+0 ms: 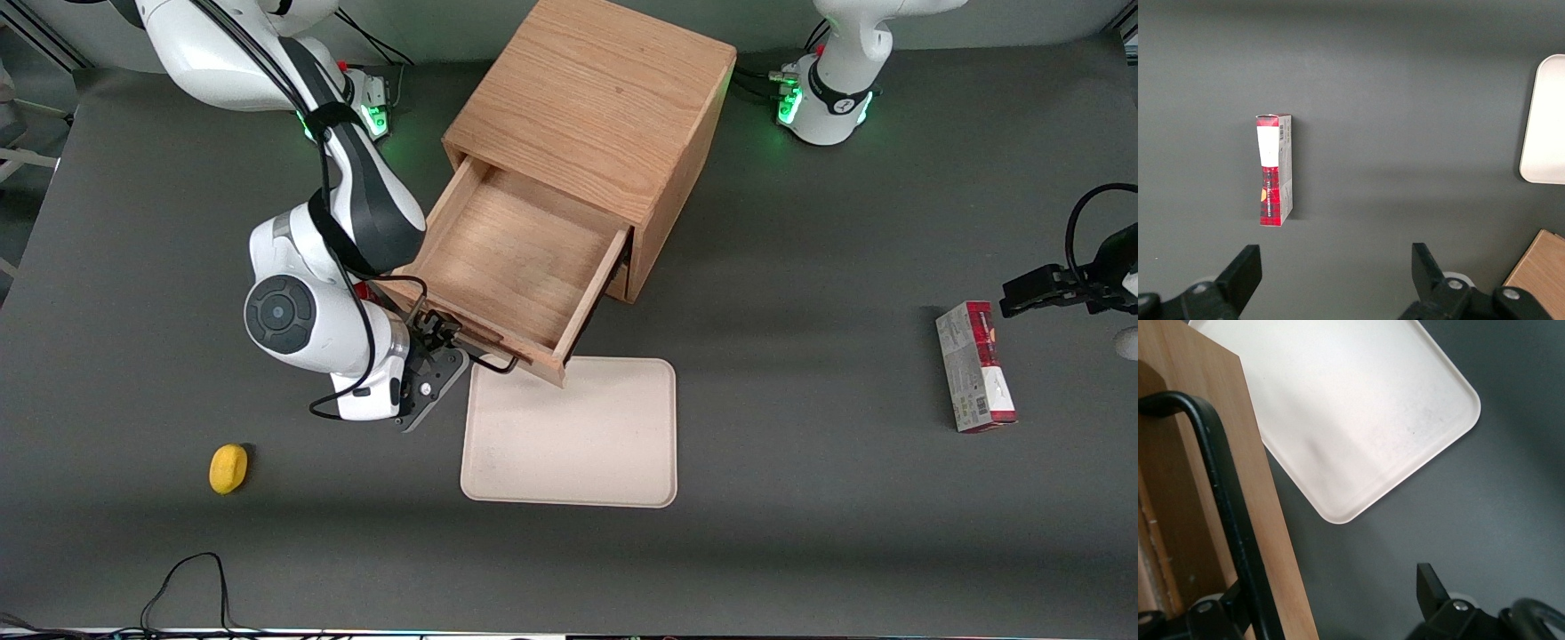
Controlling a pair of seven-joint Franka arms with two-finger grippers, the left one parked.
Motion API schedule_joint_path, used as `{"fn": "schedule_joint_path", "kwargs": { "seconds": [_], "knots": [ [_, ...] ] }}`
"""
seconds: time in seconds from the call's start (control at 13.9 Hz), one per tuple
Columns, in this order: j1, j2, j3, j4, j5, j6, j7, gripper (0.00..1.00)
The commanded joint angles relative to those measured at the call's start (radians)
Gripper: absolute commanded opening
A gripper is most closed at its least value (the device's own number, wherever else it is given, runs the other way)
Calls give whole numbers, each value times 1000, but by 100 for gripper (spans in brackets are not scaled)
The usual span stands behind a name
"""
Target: Open upper drawer
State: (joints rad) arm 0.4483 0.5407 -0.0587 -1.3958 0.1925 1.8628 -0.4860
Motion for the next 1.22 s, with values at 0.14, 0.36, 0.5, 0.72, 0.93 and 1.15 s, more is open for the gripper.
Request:
{"fn": "schedule_joint_path", "kwargs": {
  "seconds": [0.14, 0.36, 0.5, 0.72, 0.93, 1.15],
  "knots": [
    [-6, 10, 0, 96, 2, -62, -13, 100],
    [-16, 7, -12, 246, -1, -213, -6, 100],
    [-45, -10, -15, 290, -1, -286, -6, 100],
    [-62, -85, -15, 290, -10, -330, 1, 100],
    [-57, -171, -72, 282, -16, -381, 101, 100],
    [-52, -221, -93, 281, -112, -430, 171, 100]
  ]
}}
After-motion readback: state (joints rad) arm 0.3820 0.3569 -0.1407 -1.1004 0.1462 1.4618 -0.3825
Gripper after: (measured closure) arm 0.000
